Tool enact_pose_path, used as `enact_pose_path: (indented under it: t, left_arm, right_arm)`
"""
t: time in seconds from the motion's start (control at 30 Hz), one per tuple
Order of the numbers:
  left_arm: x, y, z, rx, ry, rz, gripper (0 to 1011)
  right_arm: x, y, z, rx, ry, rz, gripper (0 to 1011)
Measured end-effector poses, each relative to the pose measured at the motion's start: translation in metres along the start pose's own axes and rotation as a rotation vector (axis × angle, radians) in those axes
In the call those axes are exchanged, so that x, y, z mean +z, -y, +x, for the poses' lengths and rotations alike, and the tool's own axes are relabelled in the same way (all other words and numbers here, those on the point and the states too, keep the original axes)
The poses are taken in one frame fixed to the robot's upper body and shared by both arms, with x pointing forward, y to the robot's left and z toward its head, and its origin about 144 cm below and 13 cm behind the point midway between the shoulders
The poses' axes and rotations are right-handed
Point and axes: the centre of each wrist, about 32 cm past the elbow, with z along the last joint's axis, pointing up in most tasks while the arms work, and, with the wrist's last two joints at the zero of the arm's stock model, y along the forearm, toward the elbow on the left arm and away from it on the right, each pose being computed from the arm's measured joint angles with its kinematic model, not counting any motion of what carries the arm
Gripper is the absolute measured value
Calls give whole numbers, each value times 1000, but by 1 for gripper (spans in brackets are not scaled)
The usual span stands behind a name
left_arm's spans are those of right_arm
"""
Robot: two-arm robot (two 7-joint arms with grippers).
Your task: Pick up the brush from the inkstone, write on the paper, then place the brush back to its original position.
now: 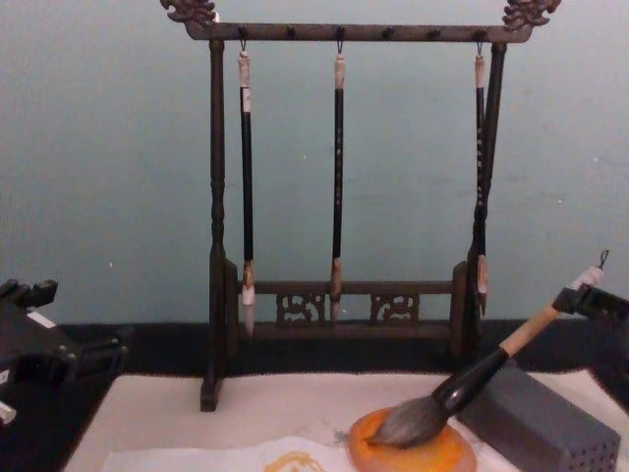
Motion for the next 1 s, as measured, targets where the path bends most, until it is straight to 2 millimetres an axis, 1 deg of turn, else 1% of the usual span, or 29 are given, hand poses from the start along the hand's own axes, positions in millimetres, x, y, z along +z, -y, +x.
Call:
enact_pose_path:
  t: [0.4, 0.63, 1.0]
  left_arm:
    - [0, 0, 0, 0, 0, 0, 1001]
    - [0, 0, 0, 0, 0, 0, 1001]
    - [0, 0, 0, 0, 0, 0, 1001]
  right_arm:
    - [0, -25, 4, 15, -118, 7, 1000]
    - [0, -34, 2, 40, -159, 15, 1000]
    - [-2, -41, -1, 58, -190, 26, 1000]
